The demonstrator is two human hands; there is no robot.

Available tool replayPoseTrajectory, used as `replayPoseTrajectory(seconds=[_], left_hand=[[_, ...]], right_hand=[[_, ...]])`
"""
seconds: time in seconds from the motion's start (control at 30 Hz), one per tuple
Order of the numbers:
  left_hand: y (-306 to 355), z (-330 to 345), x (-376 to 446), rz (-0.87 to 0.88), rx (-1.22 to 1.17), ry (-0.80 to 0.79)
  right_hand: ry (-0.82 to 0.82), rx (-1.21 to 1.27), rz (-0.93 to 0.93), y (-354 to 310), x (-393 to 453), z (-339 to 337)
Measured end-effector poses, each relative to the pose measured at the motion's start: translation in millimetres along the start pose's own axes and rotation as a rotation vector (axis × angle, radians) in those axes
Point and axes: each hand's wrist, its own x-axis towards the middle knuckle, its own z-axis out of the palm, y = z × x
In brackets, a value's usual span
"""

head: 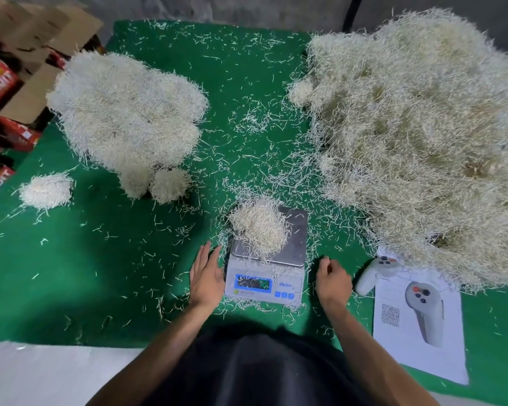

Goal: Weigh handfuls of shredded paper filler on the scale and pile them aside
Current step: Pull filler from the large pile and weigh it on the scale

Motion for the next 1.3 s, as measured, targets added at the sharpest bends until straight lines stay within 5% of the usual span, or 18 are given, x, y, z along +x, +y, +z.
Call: replayPoseTrajectory(seconds=[0.37, 0.53, 0.67, 0.73, 0.83, 0.93, 1.03, 1.1, 1.17, 1.23, 1.3], left_hand=[[8, -7, 7, -0.06, -0.083, 0.018], [63, -67, 56, -0.148, -0.375, 0.257], [124, -83, 68, -0.033, -0.553, -0.066], [145, -76, 64, -0.151, -0.766, -0.206], [150, -74, 61, -0.313, -1.262, -0.171], [140, -85, 63, -0.458, -1.359, -0.083], [147, -98, 73, -0.426, -1.645, -0.422], [148, -109, 89, -0.447, -1.505, -0.291], [135, -114, 108, -0.572, -1.141, -0.034], [133, -121, 123, -0.517, -0.891, 0.068], [145, -130, 139, -0.379, -0.829, 0.129]], right_hand=[[-0.081, 0.111, 0.064, 1, 3, -5], [-0.018, 0.384, -0.089, -48, 16, -28], [-0.344, 0.527, -0.154, -131, 8, -14], [-0.456, 0.567, -0.123, -173, 0, -5], [-0.448, 0.836, 0.025, -216, 11, -7], [-0.331, 1.046, 0.138, -245, 25, -16], [-0.372, 0.738, -0.319, -262, -2, -7], [-0.431, 0.32, -0.599, -254, -17, 9], [-0.603, 0.047, -0.668, -242, -17, 11], [-0.772, 0.131, -0.587, -237, -11, 4], [-0.758, 0.37, -0.552, -245, -14, -6]])
